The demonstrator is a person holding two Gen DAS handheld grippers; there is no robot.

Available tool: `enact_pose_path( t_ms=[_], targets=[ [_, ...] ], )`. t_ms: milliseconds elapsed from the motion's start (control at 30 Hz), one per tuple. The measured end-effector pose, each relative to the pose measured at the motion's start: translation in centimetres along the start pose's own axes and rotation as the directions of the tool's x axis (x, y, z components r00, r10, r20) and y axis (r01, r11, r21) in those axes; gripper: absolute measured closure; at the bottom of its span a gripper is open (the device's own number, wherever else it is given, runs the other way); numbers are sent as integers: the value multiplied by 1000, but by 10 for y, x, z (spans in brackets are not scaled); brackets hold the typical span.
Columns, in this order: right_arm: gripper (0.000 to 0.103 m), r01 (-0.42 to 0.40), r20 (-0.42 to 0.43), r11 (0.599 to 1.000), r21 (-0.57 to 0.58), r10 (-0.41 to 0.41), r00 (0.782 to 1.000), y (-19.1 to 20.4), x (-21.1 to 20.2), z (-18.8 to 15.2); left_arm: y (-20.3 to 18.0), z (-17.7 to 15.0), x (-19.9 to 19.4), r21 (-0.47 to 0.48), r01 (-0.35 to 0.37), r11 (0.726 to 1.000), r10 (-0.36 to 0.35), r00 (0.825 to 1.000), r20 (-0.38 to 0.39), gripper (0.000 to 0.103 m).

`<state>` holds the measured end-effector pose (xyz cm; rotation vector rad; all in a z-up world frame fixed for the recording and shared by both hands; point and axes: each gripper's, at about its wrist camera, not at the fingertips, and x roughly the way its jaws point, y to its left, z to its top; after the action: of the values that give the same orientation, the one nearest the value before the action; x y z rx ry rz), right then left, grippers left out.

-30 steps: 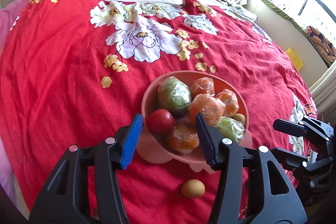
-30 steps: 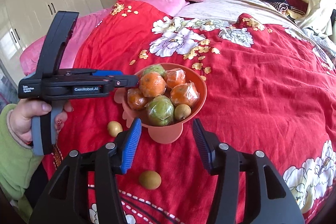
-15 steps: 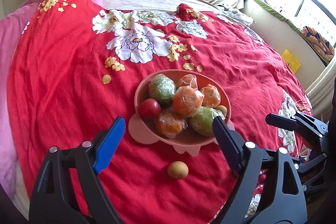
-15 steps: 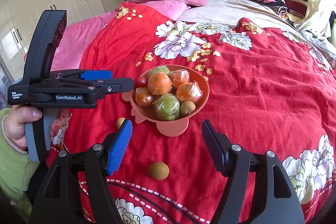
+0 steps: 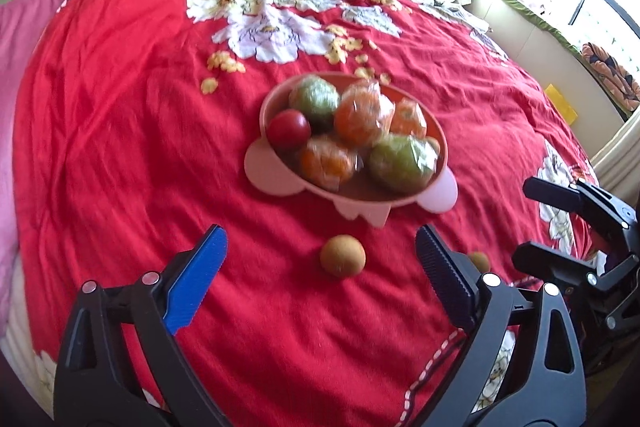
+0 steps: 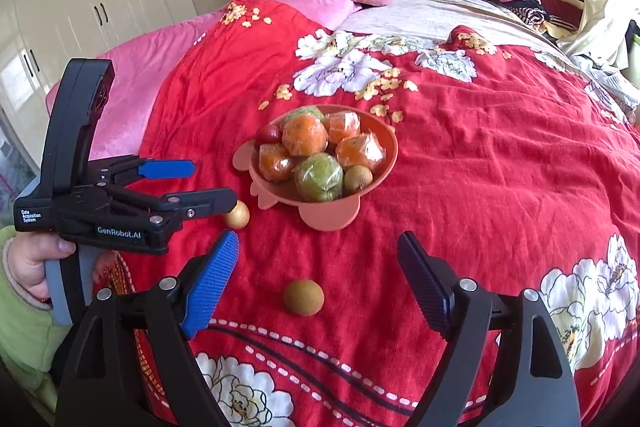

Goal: Organize fruits
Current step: 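Withdraw both open tools from the bowl toward the remaining brown fruits, then grasp a brown round fruit with the right tool while the left tool grasps another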

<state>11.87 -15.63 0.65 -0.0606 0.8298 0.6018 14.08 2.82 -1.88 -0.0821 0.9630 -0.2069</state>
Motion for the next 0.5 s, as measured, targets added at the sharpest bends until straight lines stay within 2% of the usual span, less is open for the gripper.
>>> enact_pose_path(
  t_ms=[400, 500],
  targets=[
    [24, -10, -62, 1000, -20, 9, 998, 4, 10, -18, -8, -16, 12, 41, -16, 999, 18, 999, -35, 14],
    [40, -9, -81, 999, -36, 6, 997, 7, 17, -23, -6, -17, 17, 39, -17, 999, 19, 999, -46, 15]
  ],
)
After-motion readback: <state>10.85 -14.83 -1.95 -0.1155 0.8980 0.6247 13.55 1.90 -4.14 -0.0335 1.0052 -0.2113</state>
